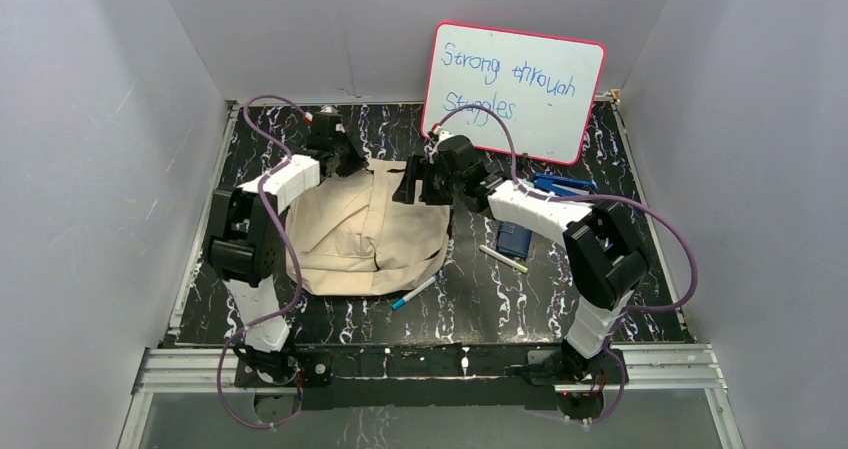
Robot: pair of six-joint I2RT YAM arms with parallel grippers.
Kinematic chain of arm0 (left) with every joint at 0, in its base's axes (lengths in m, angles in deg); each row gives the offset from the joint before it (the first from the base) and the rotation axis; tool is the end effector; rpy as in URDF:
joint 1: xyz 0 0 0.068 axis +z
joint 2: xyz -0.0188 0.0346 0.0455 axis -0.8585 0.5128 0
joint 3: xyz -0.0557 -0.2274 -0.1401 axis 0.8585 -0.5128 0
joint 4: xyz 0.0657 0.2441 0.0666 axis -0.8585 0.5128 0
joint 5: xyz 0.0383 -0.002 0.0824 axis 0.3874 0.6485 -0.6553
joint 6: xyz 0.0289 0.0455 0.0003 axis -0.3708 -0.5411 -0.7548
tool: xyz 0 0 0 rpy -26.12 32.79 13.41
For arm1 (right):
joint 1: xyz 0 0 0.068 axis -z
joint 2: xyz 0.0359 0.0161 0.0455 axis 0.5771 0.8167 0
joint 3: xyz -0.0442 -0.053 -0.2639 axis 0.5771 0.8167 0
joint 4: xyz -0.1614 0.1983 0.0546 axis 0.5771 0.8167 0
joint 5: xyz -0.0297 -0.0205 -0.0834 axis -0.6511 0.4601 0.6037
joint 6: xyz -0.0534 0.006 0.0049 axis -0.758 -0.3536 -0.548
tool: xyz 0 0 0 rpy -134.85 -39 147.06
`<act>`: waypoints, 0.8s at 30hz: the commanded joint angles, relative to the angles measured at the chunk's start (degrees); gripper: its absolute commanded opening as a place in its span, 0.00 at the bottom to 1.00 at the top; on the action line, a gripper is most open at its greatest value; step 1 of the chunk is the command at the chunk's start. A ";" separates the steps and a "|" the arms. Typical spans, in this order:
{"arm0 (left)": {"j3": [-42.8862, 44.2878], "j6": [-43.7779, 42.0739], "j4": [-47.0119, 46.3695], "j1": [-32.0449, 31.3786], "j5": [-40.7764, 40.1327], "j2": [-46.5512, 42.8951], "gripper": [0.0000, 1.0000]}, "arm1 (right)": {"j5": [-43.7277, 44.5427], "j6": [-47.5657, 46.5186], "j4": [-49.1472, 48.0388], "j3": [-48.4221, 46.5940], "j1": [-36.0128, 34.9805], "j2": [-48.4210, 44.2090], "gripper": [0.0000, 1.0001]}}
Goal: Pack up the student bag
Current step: Unzip the student bag at the center of the board.
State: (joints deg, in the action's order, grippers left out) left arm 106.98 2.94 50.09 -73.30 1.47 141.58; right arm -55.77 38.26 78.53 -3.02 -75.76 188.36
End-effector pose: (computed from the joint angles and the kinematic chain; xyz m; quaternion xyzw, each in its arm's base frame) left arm 0.4215 -0.1088 0.2152 -0.1840 0.8699 -0.2342 0.3931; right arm 0.2985 0.2626 0.2402 -0.0762 0.8651 0.3577 0.3433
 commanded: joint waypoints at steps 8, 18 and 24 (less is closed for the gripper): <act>-12.79 -1.66 -1.80 -1.52 0.91 -16.76 0.00 | -2.61 1.96 -1.70 -8.04 2.86 4.56 0.84; -21.60 -0.74 -2.02 -2.02 0.81 -25.25 0.00 | -9.06 4.07 -6.00 -9.24 3.89 7.66 0.84; -26.69 0.32 -1.82 -2.31 1.51 -30.22 0.00 | -12.27 4.07 -5.27 -14.62 3.88 12.44 0.84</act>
State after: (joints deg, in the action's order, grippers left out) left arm 83.00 2.87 46.27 -75.09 1.74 116.14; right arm -64.27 41.87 76.52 -12.47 -71.96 198.68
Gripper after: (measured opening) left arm 0.014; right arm 0.839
